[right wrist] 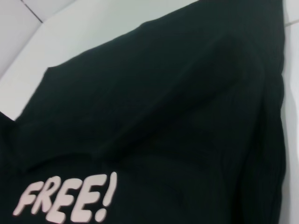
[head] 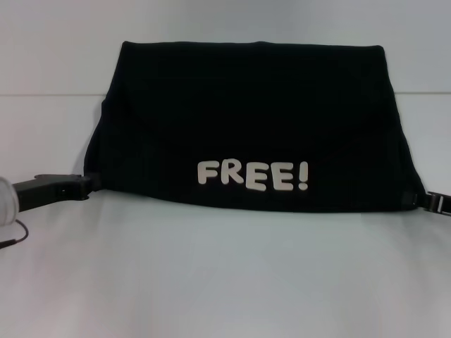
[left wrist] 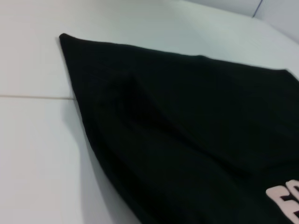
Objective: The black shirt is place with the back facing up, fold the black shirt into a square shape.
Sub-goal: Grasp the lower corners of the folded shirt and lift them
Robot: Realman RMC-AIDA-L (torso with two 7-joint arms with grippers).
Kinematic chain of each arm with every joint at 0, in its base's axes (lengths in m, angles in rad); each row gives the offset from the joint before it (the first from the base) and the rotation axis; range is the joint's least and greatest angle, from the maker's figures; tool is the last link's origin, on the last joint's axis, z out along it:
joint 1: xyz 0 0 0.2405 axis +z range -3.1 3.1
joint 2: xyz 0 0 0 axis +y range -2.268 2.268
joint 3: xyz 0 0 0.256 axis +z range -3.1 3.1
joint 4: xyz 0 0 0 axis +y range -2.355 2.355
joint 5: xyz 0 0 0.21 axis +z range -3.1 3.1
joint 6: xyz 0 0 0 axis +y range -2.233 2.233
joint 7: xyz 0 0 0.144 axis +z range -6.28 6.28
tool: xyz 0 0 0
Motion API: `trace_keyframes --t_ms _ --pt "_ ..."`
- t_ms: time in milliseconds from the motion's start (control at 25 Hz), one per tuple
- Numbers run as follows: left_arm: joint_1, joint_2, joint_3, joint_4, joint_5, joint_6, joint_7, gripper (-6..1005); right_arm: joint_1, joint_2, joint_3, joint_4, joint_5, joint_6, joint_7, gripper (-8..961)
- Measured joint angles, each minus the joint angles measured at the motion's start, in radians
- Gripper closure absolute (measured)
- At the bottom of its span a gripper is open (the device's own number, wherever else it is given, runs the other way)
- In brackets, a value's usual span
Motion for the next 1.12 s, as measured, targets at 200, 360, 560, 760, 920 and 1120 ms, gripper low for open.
trace_keyframes --t_ms 200,360,560,760,920,1120 --pt "0.064 -0.005 -0.013 0.102 -0.003 0.179 -0.083 997 -0.076 -0.006 0.078 -0.032 0.011 -0.154 -0.067 910" --pt "0.114 -0.006 -0.013 0.146 0.004 0.339 -0.091 997 -0.15 -0.024 0.129 -0.036 0.012 -0.263 -0.121 910" --pt "0.17 -0.016 -0.039 0.19 0.006 0.523 -0.076 997 -0.248 -0.039 0.163 -0.036 0.011 -0.42 -0.218 910" --pt "0.226 -0.023 -0.08 0.21 0.011 0.671 -0.043 997 -0.34 -0.051 0.171 -0.038 0.006 -0.527 -0.304 910" --pt "0.257 -0.024 -0.12 0.205 0.052 0.778 0.0 997 -0.386 -0.054 0.174 -0.054 0.004 -0.596 -0.357 910" --pt "0.278 -0.03 -0.135 0.199 0.111 0.873 0.03 997 -0.431 -0.056 0.178 -0.096 0.003 -0.668 -0.38 910"
